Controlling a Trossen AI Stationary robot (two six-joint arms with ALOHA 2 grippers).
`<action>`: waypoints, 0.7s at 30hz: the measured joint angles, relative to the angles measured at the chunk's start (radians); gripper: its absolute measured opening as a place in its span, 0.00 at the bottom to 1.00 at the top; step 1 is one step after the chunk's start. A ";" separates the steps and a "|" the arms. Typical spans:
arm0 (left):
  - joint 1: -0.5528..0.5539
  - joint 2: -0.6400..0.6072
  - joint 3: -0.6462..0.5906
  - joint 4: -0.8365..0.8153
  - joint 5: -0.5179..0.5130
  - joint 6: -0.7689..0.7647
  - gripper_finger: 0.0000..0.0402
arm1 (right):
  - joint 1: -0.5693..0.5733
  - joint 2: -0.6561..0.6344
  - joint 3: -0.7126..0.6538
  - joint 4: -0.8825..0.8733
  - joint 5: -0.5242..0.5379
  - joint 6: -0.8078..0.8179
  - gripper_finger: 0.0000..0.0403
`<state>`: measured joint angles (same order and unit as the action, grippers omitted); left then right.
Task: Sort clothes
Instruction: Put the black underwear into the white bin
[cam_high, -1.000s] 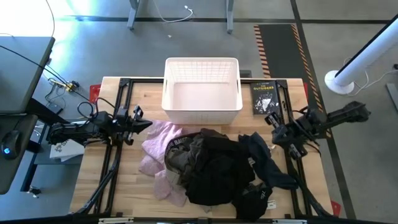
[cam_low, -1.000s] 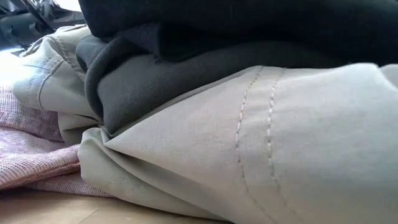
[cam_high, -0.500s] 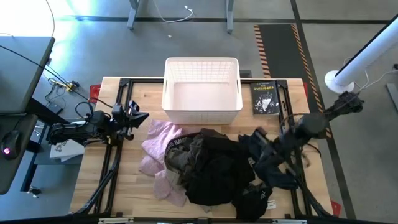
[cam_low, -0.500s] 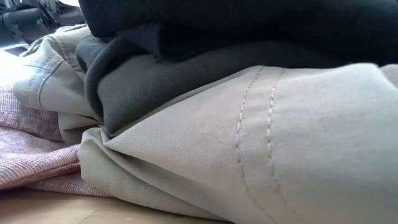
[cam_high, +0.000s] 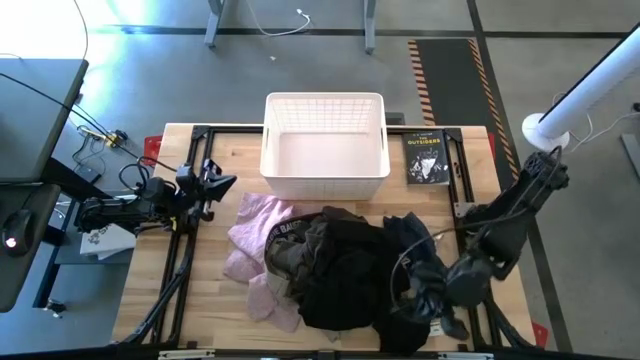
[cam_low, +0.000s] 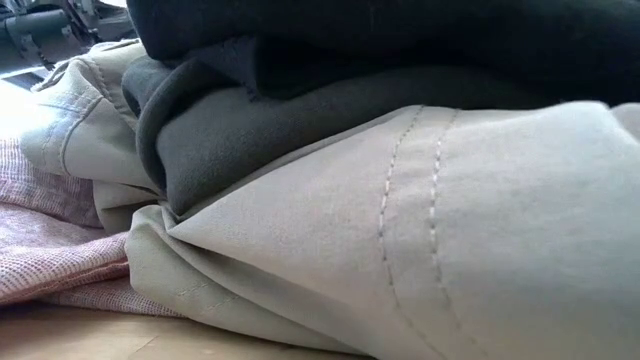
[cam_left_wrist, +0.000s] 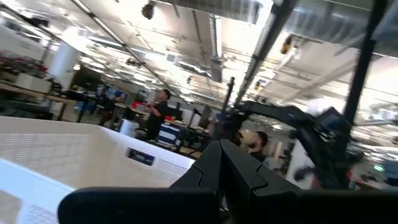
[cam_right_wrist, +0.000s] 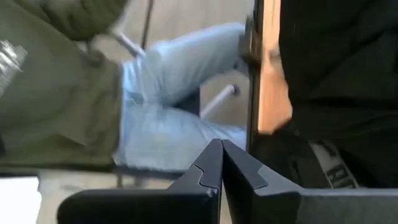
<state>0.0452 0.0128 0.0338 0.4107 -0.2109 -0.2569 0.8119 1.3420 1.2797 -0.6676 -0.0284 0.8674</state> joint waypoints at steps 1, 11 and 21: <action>0.000 0.000 0.000 0.000 -0.014 0.000 0.00 | -0.001 0.019 0.000 -0.004 -0.007 -0.008 0.02; 0.000 0.000 0.000 -0.001 -0.093 0.026 0.00 | -0.007 0.213 0.001 -0.105 -0.068 0.096 0.03; 0.000 0.000 0.000 0.007 -0.096 0.042 0.00 | -0.021 0.329 0.001 -0.270 -0.097 0.147 0.39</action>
<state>0.0452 0.0128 0.0338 0.4179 -0.3073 -0.2153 0.7911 1.6710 1.2804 -0.9378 -0.1249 1.0147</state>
